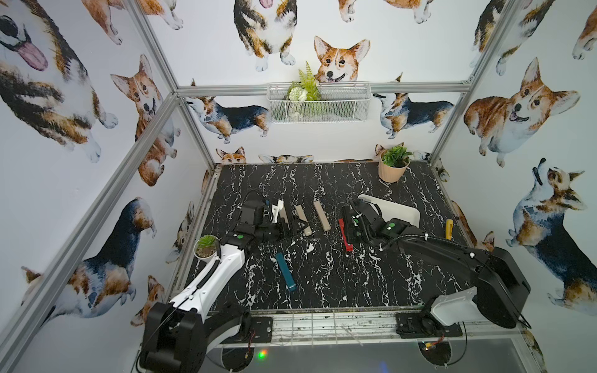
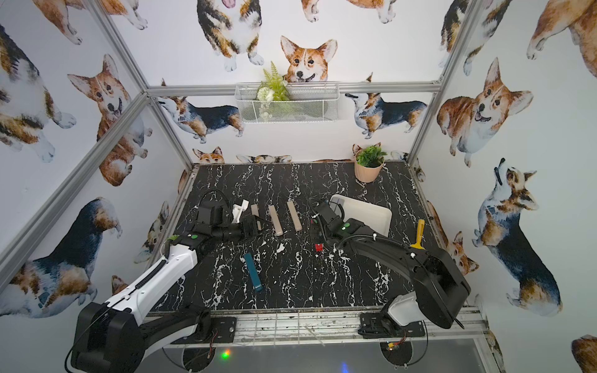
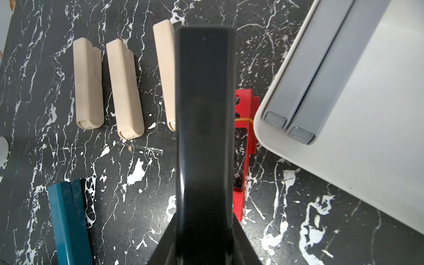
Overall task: Put the pruning pliers into the storage box
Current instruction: Pick up the pruning pliers from the center of the board, then place the pruning pliers in the storage box.
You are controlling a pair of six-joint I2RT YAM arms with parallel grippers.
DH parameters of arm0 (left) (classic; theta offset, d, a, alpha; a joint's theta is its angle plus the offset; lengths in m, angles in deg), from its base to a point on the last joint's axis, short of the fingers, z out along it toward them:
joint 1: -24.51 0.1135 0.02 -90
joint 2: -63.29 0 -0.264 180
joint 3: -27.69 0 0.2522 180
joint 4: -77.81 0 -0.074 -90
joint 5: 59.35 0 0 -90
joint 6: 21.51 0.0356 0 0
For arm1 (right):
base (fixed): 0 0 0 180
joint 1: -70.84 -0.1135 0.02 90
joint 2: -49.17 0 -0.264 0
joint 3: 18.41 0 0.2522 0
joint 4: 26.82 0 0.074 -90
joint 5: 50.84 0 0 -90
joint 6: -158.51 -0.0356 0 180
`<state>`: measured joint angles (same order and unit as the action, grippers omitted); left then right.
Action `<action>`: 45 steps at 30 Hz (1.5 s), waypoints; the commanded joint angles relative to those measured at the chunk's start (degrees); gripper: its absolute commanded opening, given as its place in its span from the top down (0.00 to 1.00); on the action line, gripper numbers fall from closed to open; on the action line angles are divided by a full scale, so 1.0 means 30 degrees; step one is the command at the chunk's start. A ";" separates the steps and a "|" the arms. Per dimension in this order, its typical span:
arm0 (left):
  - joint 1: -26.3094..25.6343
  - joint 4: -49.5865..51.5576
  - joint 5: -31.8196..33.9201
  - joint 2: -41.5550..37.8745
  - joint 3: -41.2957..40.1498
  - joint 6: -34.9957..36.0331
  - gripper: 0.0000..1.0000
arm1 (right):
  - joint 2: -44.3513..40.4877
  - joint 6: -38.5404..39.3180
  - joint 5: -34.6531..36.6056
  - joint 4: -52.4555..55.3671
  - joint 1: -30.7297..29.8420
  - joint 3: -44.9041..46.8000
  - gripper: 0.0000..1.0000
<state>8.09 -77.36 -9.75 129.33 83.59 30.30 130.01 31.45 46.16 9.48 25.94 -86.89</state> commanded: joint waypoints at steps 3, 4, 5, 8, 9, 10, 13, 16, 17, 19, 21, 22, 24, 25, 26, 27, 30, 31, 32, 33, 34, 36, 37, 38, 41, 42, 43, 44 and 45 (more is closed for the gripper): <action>-0.0003 -0.1183 -0.0344 0.0818 0.0698 0.0046 0.00 | -0.0424 0.0761 -0.0458 0.0307 0.1173 0.0204 1.00; -0.0003 -0.1228 -0.0389 0.0949 0.0791 0.0046 0.00 | -0.0474 0.0853 -0.0517 0.0341 0.1418 0.0237 1.00; -0.0003 -0.1308 -0.0387 0.1054 0.0863 0.0046 0.00 | -0.0531 0.0910 -0.0561 0.0340 0.1579 0.0266 1.00; -0.0018 -0.1489 -0.0386 0.1451 0.1145 0.0046 0.00 | -0.0688 0.1181 -0.0687 0.0424 0.2253 0.0366 1.00; -0.0032 -0.1521 -0.0366 0.1575 0.1212 0.0046 0.00 | -0.0739 0.1274 -0.0737 0.0426 0.2515 0.0419 1.00; -0.0059 -0.1551 -0.0376 0.1693 0.1288 0.0075 0.00 | -0.0778 0.1357 -0.0807 0.0410 0.2749 0.0455 1.00; -0.0118 -0.1687 -0.0374 0.2007 0.1424 0.0105 0.00 | -0.0769 0.1591 -0.1070 0.0330 0.3408 0.0544 1.00; -0.0142 -0.1785 -0.0391 0.2265 0.1612 0.0162 0.00 | -0.0726 0.1884 -0.1207 0.0307 0.4023 0.0544 1.00; -0.0177 -0.1836 -0.0381 0.2328 0.1673 0.0163 0.00 | -0.0754 0.1976 -0.1305 0.0314 0.4240 0.0515 1.00; -0.0179 -0.1841 -0.0363 0.2418 0.1849 0.0163 0.00 | -0.0754 0.2195 -0.1361 0.0250 0.4597 0.0493 1.00; -0.0180 -0.1873 -0.0333 0.2506 0.1991 0.0163 0.00 | -0.0617 0.2380 -0.1527 0.0241 0.5005 0.0427 1.00; -0.0191 -0.1888 -0.0331 0.2559 0.2044 0.0163 0.00 | -0.0594 0.2487 -0.1555 0.0225 0.5114 0.0399 1.00; -0.0241 -0.1975 -0.0319 0.2750 0.2041 0.0163 0.00 | -0.0483 0.2680 -0.1684 0.0147 0.5494 0.0369 1.00; -0.0237 -0.2034 -0.0312 0.2819 0.2041 0.0163 0.00 | -0.0436 0.2735 -0.1759 0.0063 0.5687 0.0396 1.00; -0.0265 -0.2140 -0.0297 0.2859 0.2052 0.0141 0.00 | -0.0360 0.2798 -0.1830 -0.0026 0.5852 0.0412 1.00; -0.0278 -0.2249 -0.0264 0.2894 0.2056 0.0097 0.00 | -0.0281 0.2838 -0.1874 -0.0098 0.5985 0.0429 1.00; -0.0303 -0.2388 -0.0228 0.3090 0.2041 0.0105 0.00 | 0.0061 0.3085 -0.1944 -0.0242 0.6389 0.0341 1.00; -0.0325 -0.2423 -0.0249 0.3149 0.2041 0.0105 0.00 | 0.0164 0.3147 -0.1941 -0.0318 0.6488 0.0350 1.00; -0.0304 -0.2451 -0.0252 0.3206 0.2057 0.0104 0.00 | 0.0294 0.3204 -0.1929 -0.0419 0.6552 0.0370 1.00; -0.0329 -0.2503 -0.0272 0.3240 0.2043 0.0105 0.00 | 0.0445 0.3239 -0.2003 -0.0531 0.6707 0.0369 1.00; -0.0336 -0.2542 -0.0266 0.3291 0.2738 0.0090 0.00 | 0.0548 0.3226 -0.2110 -0.0636 0.6838 0.0354 1.00; -0.0352 -0.2623 -0.0246 0.3376 0.2771 0.0134 0.00 | 0.0731 0.3284 -0.2148 -0.0797 0.7010 0.0340 1.00; -0.0355 -0.2617 -0.0267 0.3433 0.2788 0.0134 0.00 | 0.0793 0.3325 -0.2103 -0.0875 0.7076 0.0338 1.00; -0.0355 -0.2651 -0.0283 0.3499 0.2817 0.0134 0.00 | 0.0899 0.3357 -0.2101 -0.0936 0.7144 0.0311 1.00; -0.0340 -0.2752 -0.0254 0.3588 0.2830 0.0105 0.00 | 0.1083 0.3435 -0.2124 -0.1011 0.7362 0.0281 1.00; -0.0358 -0.2781 -0.0267 0.3574 0.2803 0.0090 0.00 | 0.1160 0.3469 -0.2102 -0.1040 0.7462 0.0254 1.00; -0.0376 -0.2788 -0.0255 0.3592 0.2803 0.0073 0.00 | 0.1221 0.3503 -0.2149 -0.1069 0.7554 0.0252 1.00; -0.0368 -0.2811 -0.0244 0.3580 0.2760 0.0093 0.00 | 0.1294 0.3520 -0.2130 -0.1099 0.7625 0.0292 1.00; -0.0384 -0.2840 -0.0237 0.3587 0.2751 0.0104 0.00 | 0.1362 0.3549 -0.2131 -0.1121 0.7696 0.0285 1.00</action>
<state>6.97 -84.11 -10.08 140.02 91.63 30.32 133.60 41.29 40.02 8.11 48.47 -85.65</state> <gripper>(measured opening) 0.999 0.302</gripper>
